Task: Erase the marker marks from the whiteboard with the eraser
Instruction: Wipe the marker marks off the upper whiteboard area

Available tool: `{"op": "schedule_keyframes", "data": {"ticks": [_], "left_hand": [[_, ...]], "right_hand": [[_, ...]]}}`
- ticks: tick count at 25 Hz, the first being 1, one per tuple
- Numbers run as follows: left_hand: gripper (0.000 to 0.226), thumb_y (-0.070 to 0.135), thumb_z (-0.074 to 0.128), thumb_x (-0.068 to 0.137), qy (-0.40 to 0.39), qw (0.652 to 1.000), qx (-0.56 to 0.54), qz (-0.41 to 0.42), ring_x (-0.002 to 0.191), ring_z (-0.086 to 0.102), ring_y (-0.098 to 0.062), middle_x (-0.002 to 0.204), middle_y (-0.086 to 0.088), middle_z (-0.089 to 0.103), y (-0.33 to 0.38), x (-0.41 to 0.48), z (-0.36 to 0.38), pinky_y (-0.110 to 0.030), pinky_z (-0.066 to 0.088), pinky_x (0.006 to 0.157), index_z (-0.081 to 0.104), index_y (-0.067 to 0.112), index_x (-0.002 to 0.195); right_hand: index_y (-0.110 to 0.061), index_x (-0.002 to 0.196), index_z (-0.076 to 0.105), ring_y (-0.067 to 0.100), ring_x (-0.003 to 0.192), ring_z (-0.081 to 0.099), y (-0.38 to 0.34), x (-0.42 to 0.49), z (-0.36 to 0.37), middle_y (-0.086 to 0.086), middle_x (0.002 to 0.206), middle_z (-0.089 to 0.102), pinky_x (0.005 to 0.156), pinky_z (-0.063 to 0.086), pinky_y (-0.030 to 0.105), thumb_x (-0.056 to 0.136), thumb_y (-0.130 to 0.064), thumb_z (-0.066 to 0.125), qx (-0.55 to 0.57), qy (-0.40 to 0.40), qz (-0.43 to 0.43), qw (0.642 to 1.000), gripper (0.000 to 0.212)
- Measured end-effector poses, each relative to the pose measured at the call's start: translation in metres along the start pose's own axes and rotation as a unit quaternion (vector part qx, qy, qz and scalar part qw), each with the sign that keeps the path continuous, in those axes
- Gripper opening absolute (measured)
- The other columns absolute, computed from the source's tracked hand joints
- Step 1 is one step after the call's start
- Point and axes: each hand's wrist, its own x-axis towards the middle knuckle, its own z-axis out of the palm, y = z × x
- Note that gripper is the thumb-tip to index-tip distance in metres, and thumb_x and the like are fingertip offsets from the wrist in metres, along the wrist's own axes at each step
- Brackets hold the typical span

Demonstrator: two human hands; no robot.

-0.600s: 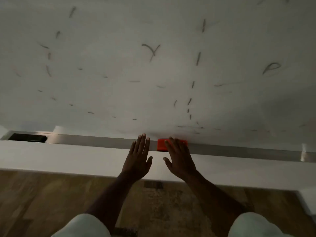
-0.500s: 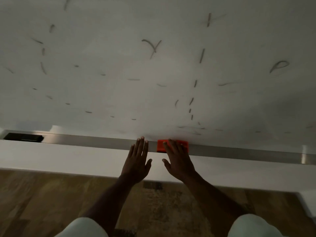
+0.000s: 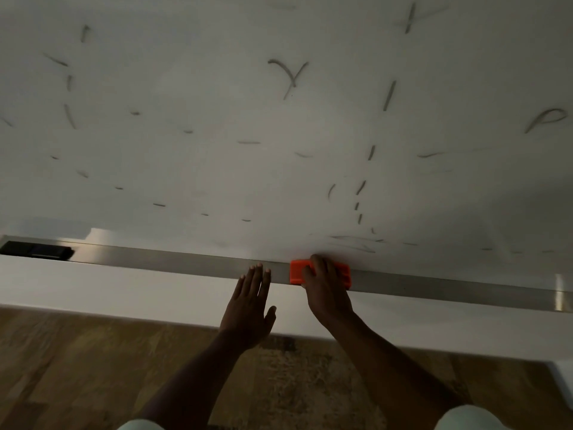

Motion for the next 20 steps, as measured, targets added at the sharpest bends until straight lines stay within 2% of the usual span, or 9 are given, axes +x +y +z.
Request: {"op": "schedule_keyframes", "data": {"ticks": [3, 5, 7, 8, 9, 13, 16, 18, 20], "left_hand": [[0.089, 0.051, 0.036, 0.101, -0.028, 1.000, 0.011, -0.005, 0.152, -0.025, -0.029, 0.161, -0.011, -0.029, 0.003, 0.000, -0.008, -0.037, -0.010, 0.126, -0.021, 0.012, 0.158], [0.094, 0.051, 0.048, 0.097, -0.033, 0.999, 0.019, 0.005, 0.153, -0.016, -0.031, 0.164, -0.016, -0.017, 0.006, -0.003, -0.024, -0.037, 0.001, 0.127, -0.004, 0.006, 0.161], [0.091, 0.055, 0.074, 0.076, -0.003, 0.997, 0.070, 0.042, 0.148, 0.031, -0.034, 0.157, -0.024, 0.039, 0.007, -0.002, -0.050, -0.036, 0.040, 0.115, 0.052, 0.003, 0.147], [0.076, 0.054, 0.082, 0.065, 0.006, 0.994, 0.087, 0.059, 0.134, 0.055, -0.033, 0.139, -0.019, 0.063, 0.009, -0.002, -0.067, -0.035, 0.054, 0.100, 0.073, 0.009, 0.126], [0.060, 0.051, 0.083, 0.061, 0.054, 0.991, 0.089, 0.086, 0.119, 0.068, -0.031, 0.124, -0.012, 0.072, 0.010, 0.000, -0.086, -0.033, 0.060, 0.089, 0.079, 0.016, 0.109], [0.029, 0.045, 0.062, 0.076, 0.222, 0.959, 0.043, 0.168, 0.094, 0.066, -0.017, 0.105, 0.003, 0.062, 0.024, 0.023, -0.194, -0.024, 0.054, 0.076, 0.070, 0.025, 0.094], [0.027, 0.045, 0.062, 0.082, 0.354, 0.910, 0.061, 0.208, 0.097, 0.060, -0.016, 0.106, 0.002, 0.060, 0.039, 0.038, -0.308, -0.025, 0.040, 0.081, 0.068, 0.026, 0.100], [0.029, 0.044, 0.063, 0.084, 0.416, 0.881, 0.067, 0.213, 0.102, 0.059, -0.017, 0.111, 0.000, 0.062, 0.047, 0.043, -0.367, -0.025, 0.038, 0.085, 0.069, 0.024, 0.105], [0.033, 0.044, 0.062, 0.087, 0.467, 0.853, 0.066, 0.225, 0.108, 0.058, -0.019, 0.118, -0.002, 0.062, 0.053, 0.045, -0.432, -0.025, 0.039, 0.089, 0.069, 0.023, 0.110]], "right_hand": [[-0.013, 0.124, 0.055, 0.035, 0.133, 0.043, 0.005, -0.001, -0.008, 0.012, 0.144, 0.044, 0.107, 0.042, 0.045, 0.099, -0.018, 0.057, 0.034, -0.001, 0.003, 0.999, 0.025], [-0.014, 0.127, 0.056, 0.033, 0.140, 0.039, 0.008, -0.007, -0.018, 0.010, 0.149, 0.043, 0.113, 0.037, 0.045, 0.100, -0.026, 0.055, 0.048, -0.001, -0.011, 0.999, 0.029], [-0.013, 0.123, 0.061, 0.031, 0.140, 0.042, 0.010, -0.011, -0.036, 0.008, 0.147, 0.050, 0.114, 0.037, 0.044, 0.098, -0.028, 0.057, 0.088, 0.021, -0.032, 0.995, 0.030], [-0.012, 0.119, 0.064, 0.030, 0.135, 0.048, 0.011, -0.012, -0.051, 0.007, 0.140, 0.056, 0.110, 0.040, 0.041, 0.097, -0.029, 0.059, 0.111, 0.037, -0.045, 0.992, 0.029], [-0.012, 0.115, 0.066, 0.028, 0.127, 0.054, 0.012, -0.012, -0.070, 0.005, 0.132, 0.060, 0.105, 0.043, 0.037, 0.095, -0.031, 0.060, 0.135, 0.055, -0.059, 0.988, 0.029], [-0.019, 0.122, 0.062, 0.011, 0.113, 0.058, 0.006, -0.006, -0.168, -0.007, 0.129, 0.055, 0.096, 0.044, 0.025, 0.100, -0.047, 0.050, 0.199, 0.117, -0.089, 0.969, 0.038], [-0.031, 0.120, 0.060, -0.005, 0.103, 0.058, -0.003, 0.001, -0.268, -0.024, 0.129, 0.043, 0.091, 0.044, 0.016, 0.098, -0.055, 0.047, 0.233, 0.226, -0.076, 0.943, 0.036], [-0.036, 0.113, 0.061, -0.007, 0.096, 0.057, -0.008, 0.001, -0.322, -0.026, 0.124, 0.042, 0.084, 0.043, 0.011, 0.094, -0.057, 0.052, 0.218, 0.288, -0.075, 0.930, 0.029], [-0.035, 0.106, 0.065, -0.005, 0.089, 0.059, -0.012, 0.004, -0.385, -0.024, 0.118, 0.049, 0.078, 0.047, 0.015, 0.088, -0.054, 0.060, 0.212, 0.352, -0.087, 0.908, 0.026]]}}
